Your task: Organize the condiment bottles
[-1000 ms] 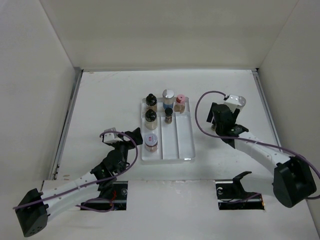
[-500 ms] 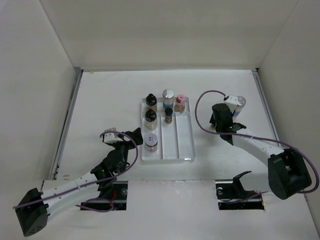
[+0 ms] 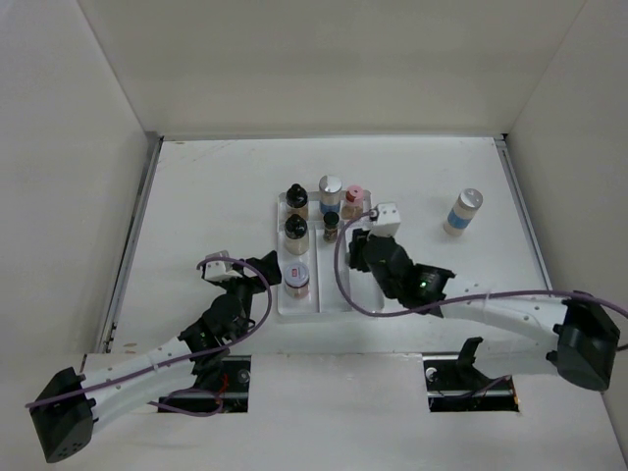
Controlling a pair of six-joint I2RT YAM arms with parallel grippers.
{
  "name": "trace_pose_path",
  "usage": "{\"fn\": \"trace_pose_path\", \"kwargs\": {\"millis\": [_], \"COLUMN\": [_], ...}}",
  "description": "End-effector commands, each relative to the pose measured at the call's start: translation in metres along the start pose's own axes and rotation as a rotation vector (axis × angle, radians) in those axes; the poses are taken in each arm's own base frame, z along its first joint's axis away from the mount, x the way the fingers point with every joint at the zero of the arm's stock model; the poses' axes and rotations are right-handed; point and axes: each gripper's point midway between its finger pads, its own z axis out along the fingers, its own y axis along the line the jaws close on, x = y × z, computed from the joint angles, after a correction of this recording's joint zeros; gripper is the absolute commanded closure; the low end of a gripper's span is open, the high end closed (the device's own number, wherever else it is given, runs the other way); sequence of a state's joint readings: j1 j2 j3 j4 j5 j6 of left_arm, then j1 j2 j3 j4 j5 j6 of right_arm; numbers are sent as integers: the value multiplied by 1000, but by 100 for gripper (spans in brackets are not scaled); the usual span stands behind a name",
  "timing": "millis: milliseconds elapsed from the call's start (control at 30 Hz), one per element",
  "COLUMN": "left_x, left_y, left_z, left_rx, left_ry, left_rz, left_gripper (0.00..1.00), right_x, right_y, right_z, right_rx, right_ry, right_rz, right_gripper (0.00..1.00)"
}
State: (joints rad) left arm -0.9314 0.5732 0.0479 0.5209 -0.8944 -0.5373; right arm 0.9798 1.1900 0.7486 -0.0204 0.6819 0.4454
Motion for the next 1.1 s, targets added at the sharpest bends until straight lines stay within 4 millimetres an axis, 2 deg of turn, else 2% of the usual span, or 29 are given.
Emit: {"fn": "trace_pose_path", "kwargs": {"millis": [0,67,133,267,500,667,867,1067], "left_x": [9,10,9,9,10,9,7,7], "left_y": [12,10,11,10,10,11,13,13], "left_z": [-2,-3,-3,-3,-3,-1,-1,-1], "left_rx": [-10,-2,-7,-2,0,-7,-13,-11], "left_ry": [-1,4,-2,1,1,1,-7,-7], "left_rz": [15,15,12,12,13,16,14,13], "left_gripper": [2,2,2,2,2,2,2,2], "right_x": [-10,0,15,34,38,52,71,59], "right_y": [53,74,86,93,82,77,77,72], "right_z": [-5,-3,3,16,16,15,19,16], "right_rx": [-93,-114,-115,-89,-30,-28,-31,-34], "right_ry": [-48,-37,-15,14,1,36,77,60], "right_rz": [22,-5,-39,-82,-105,-107,-115,-93], "right_gripper": [59,59,59,59,59,57,48,39]}}
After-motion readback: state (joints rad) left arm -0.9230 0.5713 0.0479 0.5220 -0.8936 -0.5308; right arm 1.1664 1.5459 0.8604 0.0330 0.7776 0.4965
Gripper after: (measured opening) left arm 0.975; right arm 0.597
